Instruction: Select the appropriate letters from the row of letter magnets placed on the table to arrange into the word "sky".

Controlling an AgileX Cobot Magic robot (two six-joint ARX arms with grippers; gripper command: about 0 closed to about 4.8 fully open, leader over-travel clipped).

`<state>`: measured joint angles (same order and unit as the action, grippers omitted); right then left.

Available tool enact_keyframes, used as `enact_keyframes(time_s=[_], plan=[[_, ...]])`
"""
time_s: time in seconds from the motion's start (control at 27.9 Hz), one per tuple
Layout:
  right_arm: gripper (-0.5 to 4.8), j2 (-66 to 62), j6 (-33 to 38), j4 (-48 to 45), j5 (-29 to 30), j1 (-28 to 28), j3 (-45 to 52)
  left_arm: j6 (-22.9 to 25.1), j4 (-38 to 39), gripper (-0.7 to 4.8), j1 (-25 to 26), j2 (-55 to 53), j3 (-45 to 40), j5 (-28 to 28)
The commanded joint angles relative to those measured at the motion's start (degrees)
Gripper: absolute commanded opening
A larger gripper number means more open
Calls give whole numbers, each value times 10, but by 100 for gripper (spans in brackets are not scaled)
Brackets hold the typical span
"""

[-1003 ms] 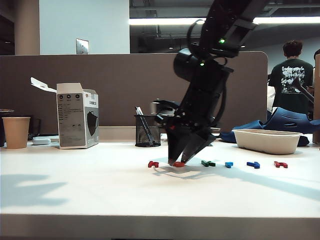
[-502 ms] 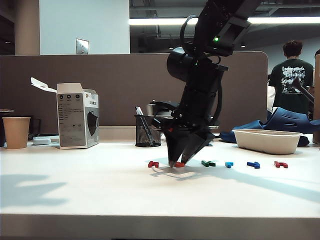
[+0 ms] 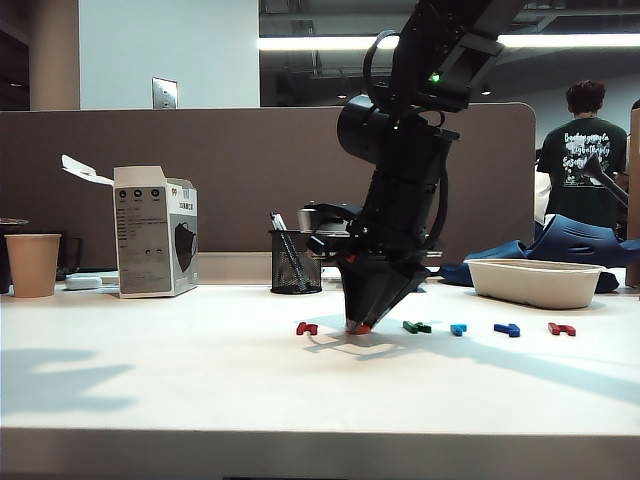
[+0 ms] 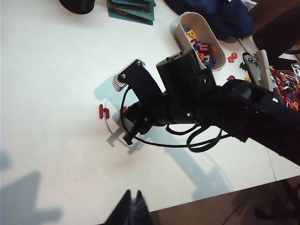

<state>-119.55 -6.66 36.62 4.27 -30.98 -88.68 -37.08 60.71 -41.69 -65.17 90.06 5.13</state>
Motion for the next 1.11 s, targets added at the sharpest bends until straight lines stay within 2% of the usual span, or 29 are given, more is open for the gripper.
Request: enact_keyframes(time_s=[0.04,0.18,0.39,0.75,1.11], plan=[[81,-9,40,54,-3,0,7,2,-4,-5,0,1,2,1],[81,-9,61,81,0,0,7,2,-4,-5,0,1,2,1],[81,-9,129,136,23,0,7,2,-4,-5,0,1,2,1],[81,-8,204,235,20,-2,7,2,-4,-5,0,1,2,1],[82,16,255,252,12,-8,37,2,-4,-5,0,1,2,1]])
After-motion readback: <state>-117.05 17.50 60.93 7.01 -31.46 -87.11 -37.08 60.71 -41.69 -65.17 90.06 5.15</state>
